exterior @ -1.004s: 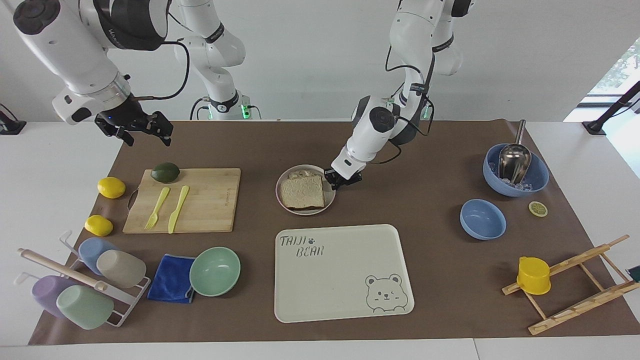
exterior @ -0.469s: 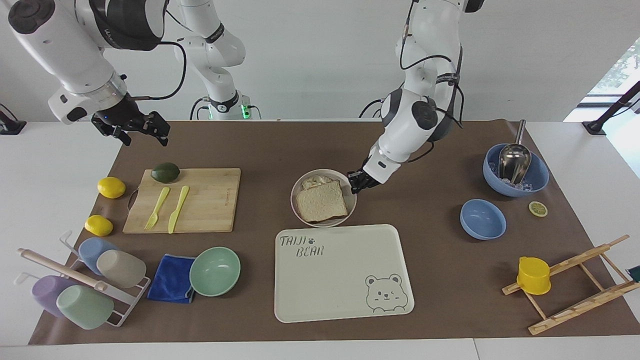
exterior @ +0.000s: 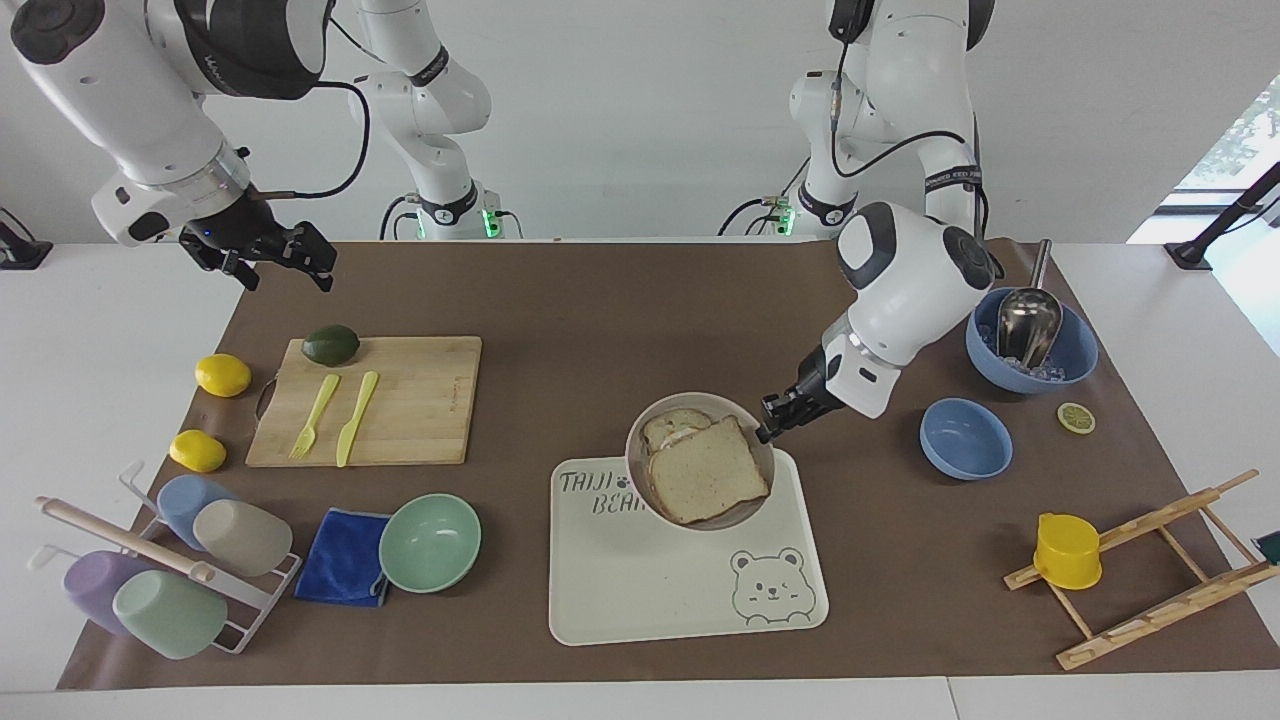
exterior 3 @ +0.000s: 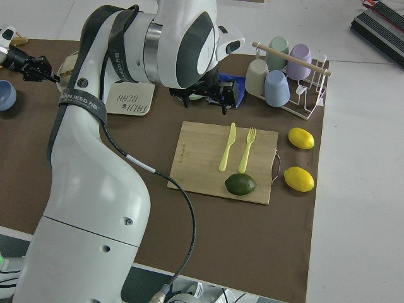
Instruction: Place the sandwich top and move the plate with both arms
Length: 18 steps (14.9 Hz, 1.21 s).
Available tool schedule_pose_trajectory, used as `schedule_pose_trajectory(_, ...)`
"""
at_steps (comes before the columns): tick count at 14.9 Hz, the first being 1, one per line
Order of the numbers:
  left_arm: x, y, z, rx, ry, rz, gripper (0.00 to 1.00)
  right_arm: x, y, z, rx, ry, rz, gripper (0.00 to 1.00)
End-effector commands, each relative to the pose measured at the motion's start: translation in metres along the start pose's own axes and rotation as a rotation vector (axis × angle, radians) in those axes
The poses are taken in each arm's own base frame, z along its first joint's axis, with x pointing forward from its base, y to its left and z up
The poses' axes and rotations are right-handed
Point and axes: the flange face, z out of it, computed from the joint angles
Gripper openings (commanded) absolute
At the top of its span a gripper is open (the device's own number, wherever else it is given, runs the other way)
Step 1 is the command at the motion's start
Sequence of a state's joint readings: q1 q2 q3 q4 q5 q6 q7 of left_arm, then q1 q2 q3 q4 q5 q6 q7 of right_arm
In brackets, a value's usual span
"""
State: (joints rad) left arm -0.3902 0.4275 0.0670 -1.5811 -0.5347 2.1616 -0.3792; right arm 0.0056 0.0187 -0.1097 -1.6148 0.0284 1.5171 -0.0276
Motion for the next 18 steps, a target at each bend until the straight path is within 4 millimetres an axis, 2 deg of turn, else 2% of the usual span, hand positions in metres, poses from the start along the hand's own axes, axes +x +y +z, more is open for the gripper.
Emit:
schedule_pose_trajectory(1,0.048,0.000,0.037,-0.004,0.001,-0.067,0.00,-0.004,0.007,-0.002,0.007,0.009,0.003,1.00)
schedule_pose_trajectory(3,0.054,-0.005,0.042,0.007,0.059,-0.058,0.00,-0.005,0.008,-0.001,0.007,0.005,0.004,1.00)
schedule_pose_trajectory(5,0.050,-0.020,0.066,0.043,0.085,-0.059,0.00,-0.006,0.008,-0.001,0.007,0.000,0.000,1.00)
schedule_pose_trajectory(7,0.037,-0.022,0.081,0.055,0.084,-0.053,0.00,-0.006,0.006,-0.001,0.009,0.000,-0.003,1.00)
schedule_pose_trajectory(11,0.023,-0.028,0.095,0.067,0.092,-0.051,0.00,-0.006,0.006,-0.001,0.009,0.000,-0.003,1.00)
schedule_pose_trajectory(12,0.022,-0.027,0.092,0.068,0.088,-0.049,0.00,-0.006,0.006,-0.001,0.009,0.000,-0.003,1.00)
schedule_pose_trajectory(13,0.023,-0.029,0.092,0.079,0.086,-0.038,0.25,-0.006,0.006,-0.001,0.009,0.000,-0.003,1.00)
schedule_pose_trajectory(14,0.022,-0.029,0.092,0.101,0.084,-0.020,0.80,-0.006,0.006,-0.001,0.009,0.000,-0.003,1.00)
schedule_pose_trajectory(15,0.024,-0.033,0.090,0.113,0.073,-0.020,1.00,-0.006,0.006,-0.001,0.009,0.000,-0.003,1.00)
schedule_pose_trajectory(17,0.030,-0.041,0.079,0.145,0.071,-0.017,1.00,-0.006,0.006,-0.001,0.009,0.000,-0.003,1.00)
schedule_pose_trajectory(18,0.036,-0.046,0.062,0.156,0.088,-0.017,1.00,-0.006,0.006,-0.001,0.009,0.000,-0.003,1.00)
